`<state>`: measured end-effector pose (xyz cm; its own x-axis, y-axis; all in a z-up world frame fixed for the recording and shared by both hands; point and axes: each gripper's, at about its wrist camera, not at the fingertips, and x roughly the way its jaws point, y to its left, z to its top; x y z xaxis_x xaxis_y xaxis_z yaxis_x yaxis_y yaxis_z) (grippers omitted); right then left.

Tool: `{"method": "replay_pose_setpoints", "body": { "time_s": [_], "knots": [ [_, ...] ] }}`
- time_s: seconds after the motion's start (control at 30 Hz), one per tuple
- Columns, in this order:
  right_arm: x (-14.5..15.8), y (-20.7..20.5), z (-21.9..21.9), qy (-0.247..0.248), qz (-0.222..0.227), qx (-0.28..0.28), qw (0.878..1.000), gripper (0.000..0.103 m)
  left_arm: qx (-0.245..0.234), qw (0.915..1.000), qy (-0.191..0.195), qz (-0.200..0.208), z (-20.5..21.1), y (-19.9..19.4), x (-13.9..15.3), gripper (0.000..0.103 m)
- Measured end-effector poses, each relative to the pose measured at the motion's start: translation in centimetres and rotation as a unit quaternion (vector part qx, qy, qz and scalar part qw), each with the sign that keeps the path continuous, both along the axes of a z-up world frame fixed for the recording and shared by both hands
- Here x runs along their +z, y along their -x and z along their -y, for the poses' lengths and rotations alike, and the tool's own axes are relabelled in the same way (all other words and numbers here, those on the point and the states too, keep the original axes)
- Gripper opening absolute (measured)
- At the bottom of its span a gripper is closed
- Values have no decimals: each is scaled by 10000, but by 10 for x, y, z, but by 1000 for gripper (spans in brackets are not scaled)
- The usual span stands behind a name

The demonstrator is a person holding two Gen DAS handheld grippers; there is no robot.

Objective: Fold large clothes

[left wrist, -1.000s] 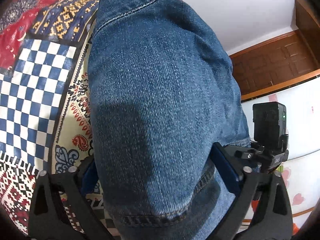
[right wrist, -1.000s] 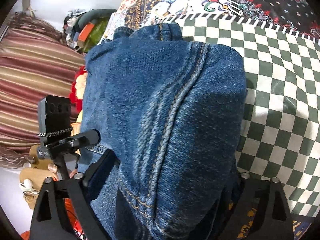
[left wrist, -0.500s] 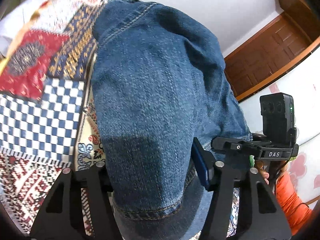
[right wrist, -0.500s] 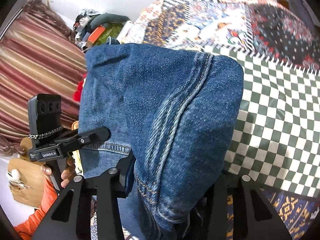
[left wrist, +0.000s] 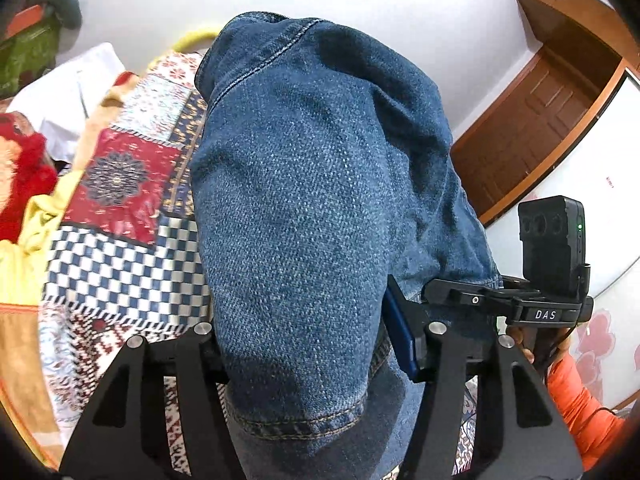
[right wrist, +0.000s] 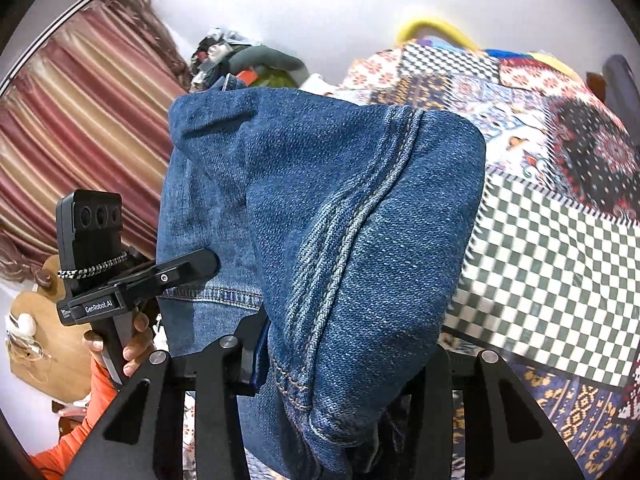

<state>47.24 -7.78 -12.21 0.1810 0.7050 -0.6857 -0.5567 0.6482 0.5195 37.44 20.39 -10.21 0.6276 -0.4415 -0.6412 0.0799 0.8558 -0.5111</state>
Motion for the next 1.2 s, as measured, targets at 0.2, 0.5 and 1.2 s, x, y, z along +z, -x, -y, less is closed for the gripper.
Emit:
{"method": "replay_pose_setpoints", "body": {
  "time_s": [0.2, 0.5, 1.2],
  "knots": [
    [7, 21, -41, 43, -24, 161, 9999, 40, 243, 9997, 30, -77, -34, 22, -6, 59],
    [-36, 32, -116, 280, -493, 433, 9975, 40, 535, 9965, 227, -596, -88, 46, -53, 59],
    [-157, -12, -157, 737, -1553, 803, 9818, 46, 843, 9844, 489, -1465, -122, 47, -177, 70]
  ]
}}
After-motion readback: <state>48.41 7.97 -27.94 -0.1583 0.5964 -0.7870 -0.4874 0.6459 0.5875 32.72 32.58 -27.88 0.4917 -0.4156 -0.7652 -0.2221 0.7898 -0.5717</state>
